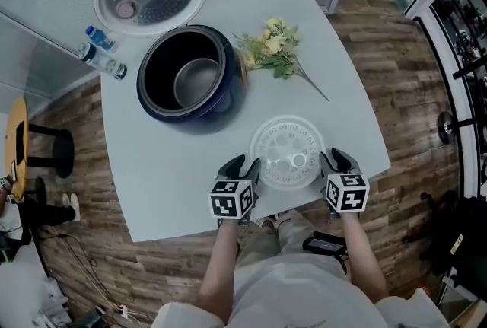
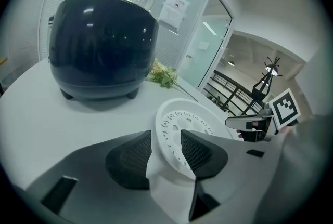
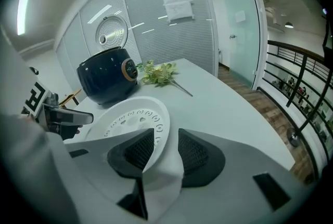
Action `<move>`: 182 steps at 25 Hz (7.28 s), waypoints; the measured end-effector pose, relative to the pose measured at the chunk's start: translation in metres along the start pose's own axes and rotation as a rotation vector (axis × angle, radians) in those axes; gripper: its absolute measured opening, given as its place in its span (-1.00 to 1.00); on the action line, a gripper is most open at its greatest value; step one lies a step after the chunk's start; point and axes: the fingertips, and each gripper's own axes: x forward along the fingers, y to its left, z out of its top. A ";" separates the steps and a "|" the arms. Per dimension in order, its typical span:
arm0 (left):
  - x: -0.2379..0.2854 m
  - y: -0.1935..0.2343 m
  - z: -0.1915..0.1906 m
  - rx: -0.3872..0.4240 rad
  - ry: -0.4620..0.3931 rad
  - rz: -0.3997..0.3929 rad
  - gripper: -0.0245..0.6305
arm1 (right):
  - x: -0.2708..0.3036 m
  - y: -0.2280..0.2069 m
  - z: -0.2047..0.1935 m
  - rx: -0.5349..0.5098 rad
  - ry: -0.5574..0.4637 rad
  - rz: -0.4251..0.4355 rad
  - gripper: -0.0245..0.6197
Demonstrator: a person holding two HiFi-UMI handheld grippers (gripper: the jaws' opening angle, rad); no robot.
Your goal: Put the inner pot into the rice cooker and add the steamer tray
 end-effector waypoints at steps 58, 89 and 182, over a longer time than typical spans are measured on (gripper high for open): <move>-0.003 0.003 0.038 -0.068 -0.074 0.109 -0.70 | -0.004 0.023 0.046 0.098 -0.060 0.231 -0.66; -0.072 -0.036 0.144 0.023 -0.293 0.026 -0.71 | -0.060 0.029 0.139 0.158 -0.285 0.267 -0.70; -0.163 0.176 0.243 -0.236 -0.577 0.207 -0.71 | 0.038 0.248 0.335 -0.048 -0.343 0.642 -0.76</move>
